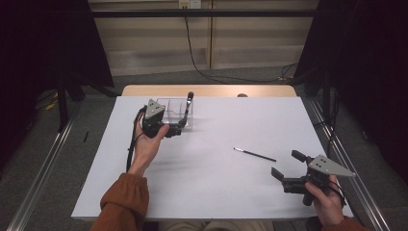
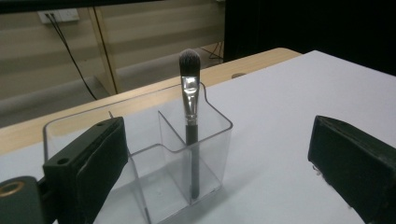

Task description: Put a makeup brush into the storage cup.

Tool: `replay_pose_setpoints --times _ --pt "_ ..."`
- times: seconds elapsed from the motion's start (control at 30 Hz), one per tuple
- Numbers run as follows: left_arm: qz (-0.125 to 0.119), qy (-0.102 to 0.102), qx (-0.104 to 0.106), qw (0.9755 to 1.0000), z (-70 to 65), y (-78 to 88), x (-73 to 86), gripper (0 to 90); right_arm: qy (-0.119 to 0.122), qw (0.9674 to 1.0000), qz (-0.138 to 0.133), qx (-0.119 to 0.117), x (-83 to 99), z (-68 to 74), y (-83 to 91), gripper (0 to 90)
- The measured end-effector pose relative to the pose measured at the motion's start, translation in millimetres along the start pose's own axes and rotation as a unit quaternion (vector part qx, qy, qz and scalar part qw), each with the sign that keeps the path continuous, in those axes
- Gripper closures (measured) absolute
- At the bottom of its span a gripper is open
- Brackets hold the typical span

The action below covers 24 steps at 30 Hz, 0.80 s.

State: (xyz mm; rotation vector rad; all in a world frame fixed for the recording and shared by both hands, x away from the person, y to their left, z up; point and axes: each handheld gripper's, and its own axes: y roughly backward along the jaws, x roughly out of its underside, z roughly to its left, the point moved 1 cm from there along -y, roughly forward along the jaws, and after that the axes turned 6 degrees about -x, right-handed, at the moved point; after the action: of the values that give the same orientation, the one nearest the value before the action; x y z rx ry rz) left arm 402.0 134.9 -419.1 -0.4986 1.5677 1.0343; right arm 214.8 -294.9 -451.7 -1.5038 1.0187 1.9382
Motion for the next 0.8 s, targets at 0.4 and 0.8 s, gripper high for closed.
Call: replay_pose_setpoints --times 0.4,0.8 --pt "0.002 -0.004 -0.012 0.9999 5.4 22.3 10.6 6.4 -0.002 1.0000 0.000 0.003 0.0 -0.4 0.3 0.0" --pt "0.002 0.007 -0.018 0.9998 11.2 49.8 22.4 4.4 -0.002 1.0000 -0.001 0.005 -0.1 -0.5 0.6 0.0"
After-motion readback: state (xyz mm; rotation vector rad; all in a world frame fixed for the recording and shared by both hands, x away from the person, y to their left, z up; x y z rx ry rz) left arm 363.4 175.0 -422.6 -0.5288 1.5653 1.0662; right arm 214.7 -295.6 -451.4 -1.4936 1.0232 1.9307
